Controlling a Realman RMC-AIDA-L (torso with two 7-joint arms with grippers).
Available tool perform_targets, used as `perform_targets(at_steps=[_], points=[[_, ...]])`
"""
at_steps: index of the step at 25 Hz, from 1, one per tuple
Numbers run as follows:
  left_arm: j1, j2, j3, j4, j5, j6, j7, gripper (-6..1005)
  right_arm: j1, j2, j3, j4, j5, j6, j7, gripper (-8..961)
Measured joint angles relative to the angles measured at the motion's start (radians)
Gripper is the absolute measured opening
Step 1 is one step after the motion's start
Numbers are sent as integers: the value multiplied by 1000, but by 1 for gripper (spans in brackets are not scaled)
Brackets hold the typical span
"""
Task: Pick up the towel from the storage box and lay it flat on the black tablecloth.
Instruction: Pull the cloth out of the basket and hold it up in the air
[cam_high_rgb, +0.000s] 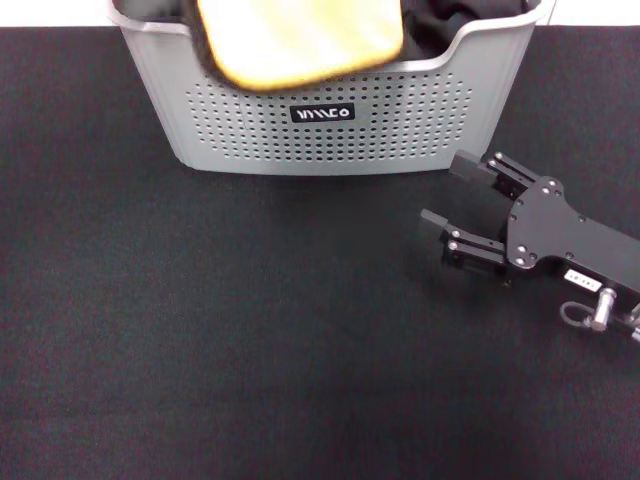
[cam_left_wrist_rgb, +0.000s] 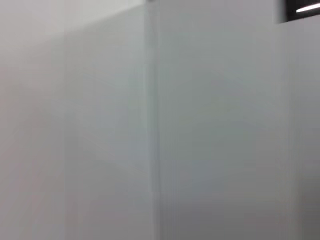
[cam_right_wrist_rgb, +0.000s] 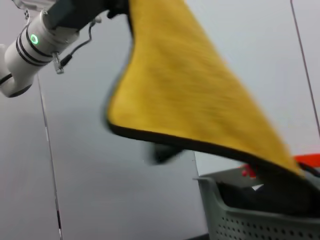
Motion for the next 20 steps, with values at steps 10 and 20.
perform_targets(at_steps=[10, 20], points=[[8, -3, -55, -7, -88, 189, -8, 20, -74, 0, -89, 47, 268, 165, -220, 822], [52, -95, -129, -9, -44, 81, 36, 17, -50, 0, -313, -44, 288, -65, -462, 806]])
